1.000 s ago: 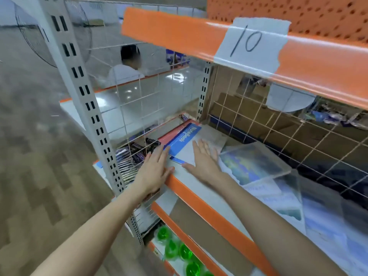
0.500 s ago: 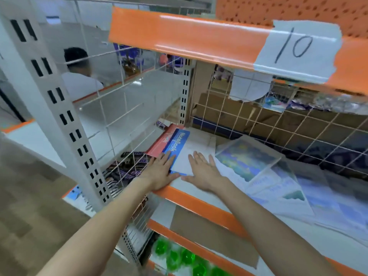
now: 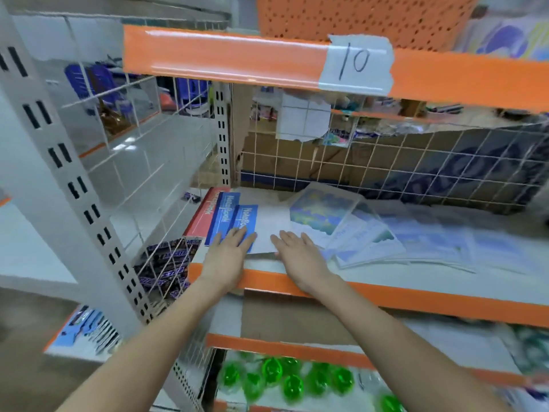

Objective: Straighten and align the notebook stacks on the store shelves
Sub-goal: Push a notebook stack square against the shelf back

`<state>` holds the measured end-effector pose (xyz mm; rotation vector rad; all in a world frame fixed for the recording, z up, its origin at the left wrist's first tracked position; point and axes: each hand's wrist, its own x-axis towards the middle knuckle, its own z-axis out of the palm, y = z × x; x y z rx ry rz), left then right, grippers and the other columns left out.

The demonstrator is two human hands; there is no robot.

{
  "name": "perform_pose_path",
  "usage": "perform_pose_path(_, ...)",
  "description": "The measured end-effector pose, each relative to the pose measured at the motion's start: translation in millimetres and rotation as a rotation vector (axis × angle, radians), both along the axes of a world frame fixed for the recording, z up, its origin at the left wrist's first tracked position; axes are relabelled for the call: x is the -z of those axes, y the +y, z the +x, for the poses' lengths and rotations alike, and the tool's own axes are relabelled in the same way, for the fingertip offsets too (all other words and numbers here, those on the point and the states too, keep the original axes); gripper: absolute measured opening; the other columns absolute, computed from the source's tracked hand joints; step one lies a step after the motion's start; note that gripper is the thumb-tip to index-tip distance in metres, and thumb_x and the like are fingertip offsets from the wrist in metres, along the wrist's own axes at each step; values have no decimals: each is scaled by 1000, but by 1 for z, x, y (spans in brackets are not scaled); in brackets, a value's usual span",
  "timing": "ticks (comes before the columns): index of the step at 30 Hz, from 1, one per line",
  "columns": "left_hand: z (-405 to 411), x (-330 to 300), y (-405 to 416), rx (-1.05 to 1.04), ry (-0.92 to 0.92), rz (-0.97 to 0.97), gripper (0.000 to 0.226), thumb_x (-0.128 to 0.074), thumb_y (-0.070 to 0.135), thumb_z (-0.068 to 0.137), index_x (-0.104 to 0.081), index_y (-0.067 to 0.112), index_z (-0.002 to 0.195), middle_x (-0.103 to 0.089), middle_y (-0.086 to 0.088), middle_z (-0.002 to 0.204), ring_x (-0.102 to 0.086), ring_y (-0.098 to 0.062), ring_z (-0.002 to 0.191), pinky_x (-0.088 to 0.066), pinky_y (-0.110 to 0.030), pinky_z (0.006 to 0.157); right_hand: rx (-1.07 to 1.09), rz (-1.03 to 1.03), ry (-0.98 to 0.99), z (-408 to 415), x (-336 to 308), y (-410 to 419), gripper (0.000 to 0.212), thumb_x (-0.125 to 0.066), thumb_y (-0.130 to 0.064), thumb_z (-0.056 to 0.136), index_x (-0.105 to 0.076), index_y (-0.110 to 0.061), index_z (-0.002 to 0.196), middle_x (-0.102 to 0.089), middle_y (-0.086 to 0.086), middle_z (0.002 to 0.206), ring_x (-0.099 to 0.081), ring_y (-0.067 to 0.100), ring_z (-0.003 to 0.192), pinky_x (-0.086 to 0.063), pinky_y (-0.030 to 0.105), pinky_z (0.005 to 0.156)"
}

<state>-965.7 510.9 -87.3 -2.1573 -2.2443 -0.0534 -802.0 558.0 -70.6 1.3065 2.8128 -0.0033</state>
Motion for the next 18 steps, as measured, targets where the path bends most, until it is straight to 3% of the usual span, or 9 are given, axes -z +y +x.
perform_pose_path(6,48,-19,-3,131,6,137,65,-34,0,95,-11,23,150,-11,-2,158,-10,-19,145,-7,-34,116,138,84,89,53,-14,-22,61,-30,1,94,-13,-13,151,-16,10,158,-15,20,145,-5,39,116)
perform_pose_path(18,210,-48,2,387,-50,299,66,-32,-3,91,-16,23,150,-11,-3,158,-10,-17,145,-8,-35,116,386,189,173,213,-35,-41,77,-43,8,88,-8,-16,152,-8,10,159,-9,19,146,-3,35,117)
